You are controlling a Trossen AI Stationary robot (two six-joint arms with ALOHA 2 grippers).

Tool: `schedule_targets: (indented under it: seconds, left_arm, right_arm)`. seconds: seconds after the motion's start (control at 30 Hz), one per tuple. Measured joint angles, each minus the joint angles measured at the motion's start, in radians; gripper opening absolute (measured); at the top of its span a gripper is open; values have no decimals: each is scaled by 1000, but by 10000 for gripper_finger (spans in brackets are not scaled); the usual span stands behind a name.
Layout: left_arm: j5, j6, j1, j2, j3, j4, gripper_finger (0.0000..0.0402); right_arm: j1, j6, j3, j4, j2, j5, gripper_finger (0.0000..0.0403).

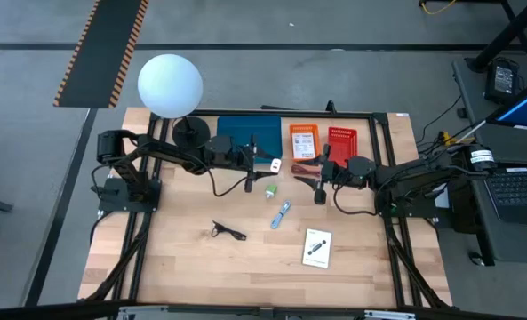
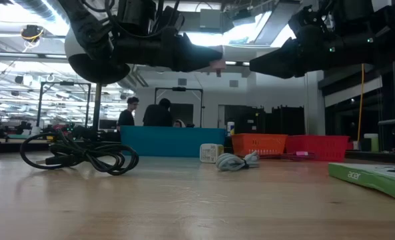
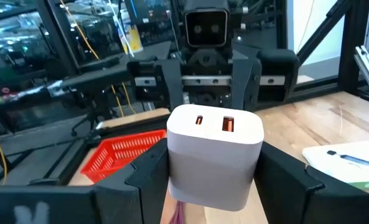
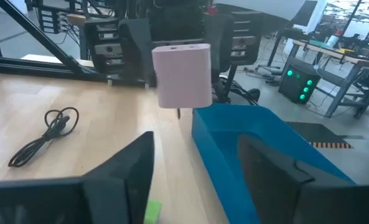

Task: Pick and place items into bin
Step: Put the light pink charger adapter into the red bin

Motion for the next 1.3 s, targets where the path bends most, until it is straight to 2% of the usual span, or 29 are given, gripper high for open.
schedule_targets:
  seconds: [0.2, 0.43, 0.57, 1.3]
  left_arm:
    - [-2, -4, -7, -1, 3, 0, 191]
    - [-1, -6, -38, -1, 10, 1, 191]
    - [-2, -6, -44, -1, 9, -6, 191]
    - [-27, 2, -38, -4, 10, 0, 191]
  right_arm:
    - [0, 24, 28, -1, 32, 1, 245]
    - [0, -42, 152, -3, 197, 3, 252]
    - [0, -61, 201, -6, 247, 4, 252]
    - [23, -51, 238, -18, 261, 13, 252]
